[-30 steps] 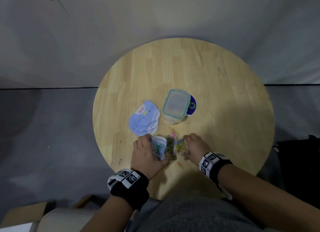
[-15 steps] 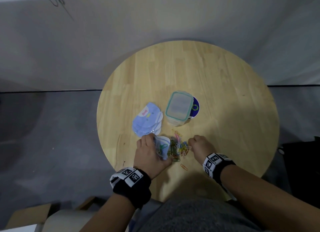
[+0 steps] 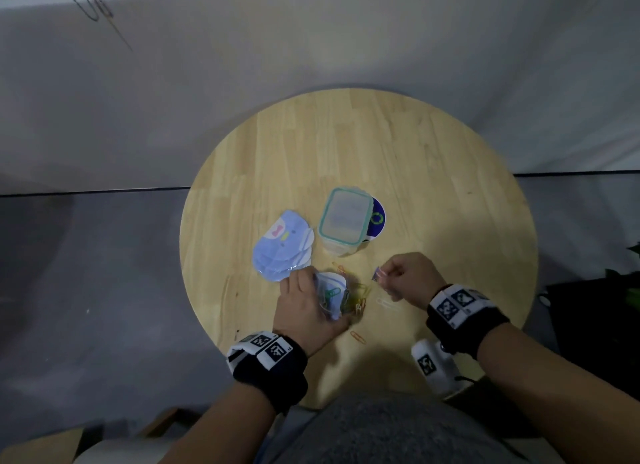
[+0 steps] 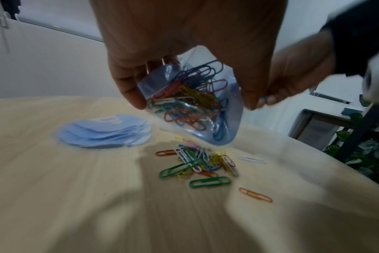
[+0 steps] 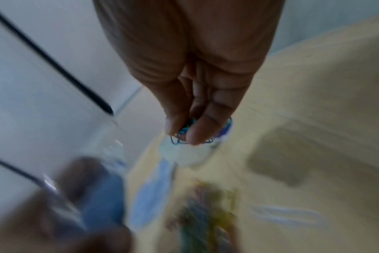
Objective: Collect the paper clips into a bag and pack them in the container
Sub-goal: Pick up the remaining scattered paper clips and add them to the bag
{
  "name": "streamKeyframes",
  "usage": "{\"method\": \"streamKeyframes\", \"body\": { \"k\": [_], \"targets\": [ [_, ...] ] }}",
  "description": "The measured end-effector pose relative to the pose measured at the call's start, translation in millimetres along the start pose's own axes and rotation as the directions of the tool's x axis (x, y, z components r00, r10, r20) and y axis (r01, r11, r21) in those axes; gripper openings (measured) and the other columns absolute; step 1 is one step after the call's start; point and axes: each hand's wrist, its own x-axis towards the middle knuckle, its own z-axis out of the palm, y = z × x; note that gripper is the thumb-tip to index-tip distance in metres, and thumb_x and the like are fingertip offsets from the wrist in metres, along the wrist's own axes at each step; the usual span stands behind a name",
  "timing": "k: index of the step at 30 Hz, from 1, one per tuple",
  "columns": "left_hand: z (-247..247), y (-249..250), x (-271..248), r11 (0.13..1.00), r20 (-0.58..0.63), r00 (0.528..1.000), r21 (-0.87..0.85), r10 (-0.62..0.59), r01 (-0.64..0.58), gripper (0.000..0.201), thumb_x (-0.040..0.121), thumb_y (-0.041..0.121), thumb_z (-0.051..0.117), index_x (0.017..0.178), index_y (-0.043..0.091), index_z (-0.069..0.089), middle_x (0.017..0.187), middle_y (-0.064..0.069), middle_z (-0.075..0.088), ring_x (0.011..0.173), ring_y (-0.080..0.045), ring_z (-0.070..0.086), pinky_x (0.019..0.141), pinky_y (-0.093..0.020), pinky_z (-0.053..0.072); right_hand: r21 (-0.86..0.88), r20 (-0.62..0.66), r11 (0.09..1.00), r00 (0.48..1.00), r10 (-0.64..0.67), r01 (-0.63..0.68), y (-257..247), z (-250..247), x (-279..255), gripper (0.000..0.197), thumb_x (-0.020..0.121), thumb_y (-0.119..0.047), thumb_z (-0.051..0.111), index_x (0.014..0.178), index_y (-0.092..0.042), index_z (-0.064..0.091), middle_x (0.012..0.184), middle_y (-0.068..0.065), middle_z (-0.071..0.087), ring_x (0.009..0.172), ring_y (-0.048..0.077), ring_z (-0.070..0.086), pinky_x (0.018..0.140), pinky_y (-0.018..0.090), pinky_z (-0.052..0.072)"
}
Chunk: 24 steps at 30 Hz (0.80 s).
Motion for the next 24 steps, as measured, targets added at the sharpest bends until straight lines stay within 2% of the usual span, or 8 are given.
{"method": "streamKeyframes", "body": {
  "k": [2, 3, 8, 12, 16, 18, 20, 24],
  "targets": [
    [2.7, 7.5, 3.4, 1.000, -0.002, 1.000, -0.022, 0.013, -0.013, 0.085, 0.050, 0.061, 0.073, 0.109, 0.006, 0.046, 0.094, -0.006, 0.046, 0.087, -0.025, 0.043, 0.074, -0.035, 0.041, 0.169, 0.110, 0.986, 0.994, -0.011, -0.007, -25.7, -13.0, -11.3, 0.017, 0.075, 0.007, 0.067, 0.063, -0.004, 0.062, 0.055, 0.013, 0.057, 0.050, 0.022, 0.049, 0.052, 0.028, 0.048],
    [3.7, 11.3, 5.6, 0.999, -0.008, 1.000, -0.038, 0.020, -0.020, 0.084, 0.050, 0.059, 0.073, 0.110, 0.007, 0.046, 0.094, -0.006, 0.047, 0.086, -0.025, 0.043, 0.074, -0.034, 0.040, 0.153, 0.156, 0.988, 0.987, -0.033, 0.009, -37.0, -16.6, -15.0, 0.017, 0.075, 0.009, 0.067, 0.064, -0.003, 0.062, 0.056, 0.014, 0.056, 0.050, 0.022, 0.049, 0.052, 0.028, 0.047],
    [3.2, 24.3, 16.7, 0.996, -0.033, 0.998, -0.059, 0.060, -0.062, 0.079, 0.048, 0.048, 0.076, 0.109, 0.013, 0.039, 0.093, -0.004, 0.044, 0.085, -0.024, 0.042, 0.069, -0.031, 0.037, -0.180, 0.303, 0.978, 0.952, -0.046, 0.105, -75.9, -20.8, -22.3, 0.017, 0.073, 0.005, 0.067, 0.064, -0.009, 0.065, 0.049, 0.004, 0.056, 0.049, 0.024, 0.053, 0.053, 0.030, 0.050],
    [-1.9, 31.5, 20.4, 0.993, -0.074, 0.994, -0.086, 0.080, -0.086, 0.077, 0.050, 0.051, 0.071, 0.109, 0.012, 0.039, 0.093, -0.005, 0.045, 0.083, -0.022, 0.041, 0.070, -0.028, 0.031, -0.321, 0.394, 0.935, 0.919, -0.011, 0.148, -95.1, -24.2, -26.1, 0.018, 0.076, 0.000, 0.069, 0.063, -0.012, 0.064, 0.055, 0.009, 0.057, 0.054, 0.025, 0.055, 0.063, 0.037, 0.053],
    [-5.6, 39.9, 18.1, 0.985, -0.106, 0.990, -0.133, 0.092, -0.106, 0.075, 0.050, 0.049, 0.070, 0.108, 0.016, 0.037, 0.093, -0.005, 0.044, 0.083, -0.021, 0.039, 0.070, -0.028, 0.034, -0.448, 0.322, 0.877, 0.947, -0.023, 0.173, -103.1, -19.8, -27.3, 0.006, 0.076, 0.002, 0.068, 0.080, -0.002, 0.070, 0.056, 0.006, 0.057, 0.050, 0.019, 0.053, 0.054, 0.026, 0.049],
    [-5.8, 42.4, 16.4, 0.984, -0.113, 0.989, -0.141, 0.098, -0.113, 0.077, 0.050, 0.050, 0.071, 0.110, 0.016, 0.036, 0.094, -0.005, 0.045, 0.085, -0.019, 0.036, 0.071, -0.024, 0.028, -0.519, 0.245, 0.828, 0.965, -0.095, 0.214, -104.3, -15.3, -28.0, 0.018, 0.073, -0.001, 0.072, 0.091, 0.000, 0.069, 0.075, 0.008, 0.067, 0.067, 0.020, 0.061, 0.063, 0.028, 0.050],
    [-4.9, 43.3, 15.3, 0.984, -0.117, 0.988, -0.136, 0.099, -0.115, 0.077, 0.051, 0.049, 0.072, 0.110, 0.014, 0.037, 0.094, -0.007, 0.047, 0.086, -0.019, 0.036, 0.072, -0.024, 0.028, -0.524, 0.161, 0.816, 0.969, -0.186, 0.244, -102.4, -11.1, -28.4, 0.022, 0.070, -0.003, 0.073, 0.091, 0.000, 0.067, 0.091, 0.012, 0.070, 0.085, 0.025, 0.064, 0.072, 0.032, 0.052],
    [-6.5, 45.2, 16.3, 0.986, -0.128, 0.989, -0.140, 0.075, -0.093, 0.074, 0.053, 0.054, 0.065, 0.108, 0.012, 0.040, 0.095, -0.007, 0.046, 0.086, -0.021, 0.037, 0.074, -0.033, 0.037, -0.400, 0.148, 0.858, 0.947, -0.286, 0.322, -94.9, 0.7, -30.7, 0.007, 0.074, -0.006, 0.068, 0.081, -0.004, 0.070, 0.082, 0.012, 0.072, 0.079, 0.023, 0.065, 0.067, 0.028, 0.050]
  ]
}}
